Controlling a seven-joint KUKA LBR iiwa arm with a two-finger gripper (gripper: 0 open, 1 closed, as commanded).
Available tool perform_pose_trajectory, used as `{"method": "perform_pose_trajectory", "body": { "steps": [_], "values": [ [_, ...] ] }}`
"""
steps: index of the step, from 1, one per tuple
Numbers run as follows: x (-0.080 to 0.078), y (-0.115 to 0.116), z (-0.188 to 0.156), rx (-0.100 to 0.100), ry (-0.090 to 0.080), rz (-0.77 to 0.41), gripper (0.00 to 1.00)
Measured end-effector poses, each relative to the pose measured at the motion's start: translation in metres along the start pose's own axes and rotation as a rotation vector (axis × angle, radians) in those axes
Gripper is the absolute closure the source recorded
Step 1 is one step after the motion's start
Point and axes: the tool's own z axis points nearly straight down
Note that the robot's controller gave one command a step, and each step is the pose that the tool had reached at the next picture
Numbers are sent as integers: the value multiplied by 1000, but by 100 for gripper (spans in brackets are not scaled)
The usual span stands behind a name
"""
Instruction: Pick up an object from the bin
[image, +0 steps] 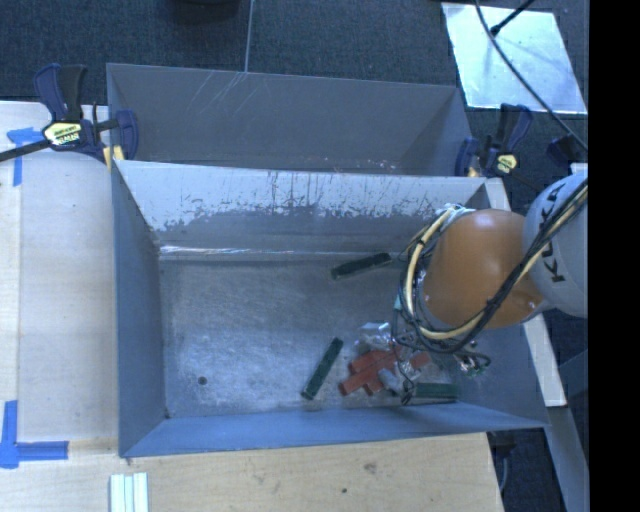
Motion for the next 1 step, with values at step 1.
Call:
{"method": "perform_pose_trajectory", "body": {
  "steps": [1],
  "values": [
    [0, 6, -148, 5, -9, 34, 100]
  ]
}}
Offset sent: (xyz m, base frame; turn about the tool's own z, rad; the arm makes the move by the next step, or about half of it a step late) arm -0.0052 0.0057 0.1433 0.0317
